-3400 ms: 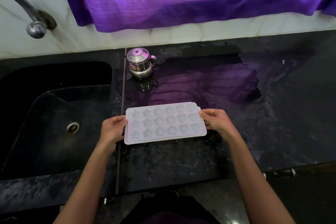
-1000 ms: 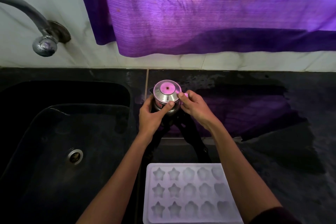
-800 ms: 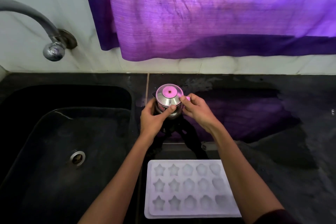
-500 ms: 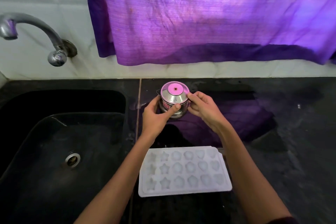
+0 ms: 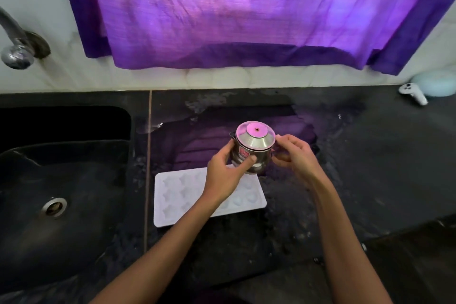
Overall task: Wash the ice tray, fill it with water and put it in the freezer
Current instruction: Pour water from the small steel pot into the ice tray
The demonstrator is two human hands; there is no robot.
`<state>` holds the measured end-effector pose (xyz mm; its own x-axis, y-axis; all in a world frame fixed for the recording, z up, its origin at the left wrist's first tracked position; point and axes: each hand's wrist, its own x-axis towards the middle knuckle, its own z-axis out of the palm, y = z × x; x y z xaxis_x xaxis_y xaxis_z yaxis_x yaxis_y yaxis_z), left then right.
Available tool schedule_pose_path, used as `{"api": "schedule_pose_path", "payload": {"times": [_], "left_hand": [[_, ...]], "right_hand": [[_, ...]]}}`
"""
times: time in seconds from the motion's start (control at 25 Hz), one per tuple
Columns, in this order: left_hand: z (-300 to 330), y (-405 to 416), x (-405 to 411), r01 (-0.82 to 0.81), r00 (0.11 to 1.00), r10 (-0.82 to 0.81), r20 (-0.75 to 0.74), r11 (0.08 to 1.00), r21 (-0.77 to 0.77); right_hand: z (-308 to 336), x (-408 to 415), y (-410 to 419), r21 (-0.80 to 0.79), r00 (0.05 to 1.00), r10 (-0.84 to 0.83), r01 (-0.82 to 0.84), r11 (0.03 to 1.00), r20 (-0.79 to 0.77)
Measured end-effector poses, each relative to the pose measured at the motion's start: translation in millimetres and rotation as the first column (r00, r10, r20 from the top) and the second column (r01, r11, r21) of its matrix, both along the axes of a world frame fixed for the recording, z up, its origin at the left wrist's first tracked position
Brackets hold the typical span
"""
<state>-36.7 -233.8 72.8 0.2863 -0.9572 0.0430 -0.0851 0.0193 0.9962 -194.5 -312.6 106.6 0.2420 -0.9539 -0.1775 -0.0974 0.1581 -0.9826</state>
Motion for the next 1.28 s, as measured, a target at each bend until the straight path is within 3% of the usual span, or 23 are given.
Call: {"api": "schedule_pose_path", "payload": {"times": [0.6,0.92,1.04,1.28], "left_hand": [[-28,13,-61,0.328,0.935,-0.342,0.090,0.934,0.139],[-33,10,-62,0.343,0.933,-0.352,0.070,0.932,0.120],[-34,9,-62,0.334,0.932,-0.345,0.109,0.936,0.107],[-31,8,-60,0.341,0.938,-0.344,0.047,0.938,0.070]], "right_hand": [[-10,-64,3,-0.090,0.980,0.001,-0.019,0.996,-0.197],[-9,-64,-4,-0.101,0.988,0.021,-0.037,0.994,-0.155],[-5,-60,-5,-0.125,0.982,0.036,-0.060,0.990,-0.186],[-1,-49,-9,-0.147,0.966,0.068,-0.107,0.983,-0.250]]}}
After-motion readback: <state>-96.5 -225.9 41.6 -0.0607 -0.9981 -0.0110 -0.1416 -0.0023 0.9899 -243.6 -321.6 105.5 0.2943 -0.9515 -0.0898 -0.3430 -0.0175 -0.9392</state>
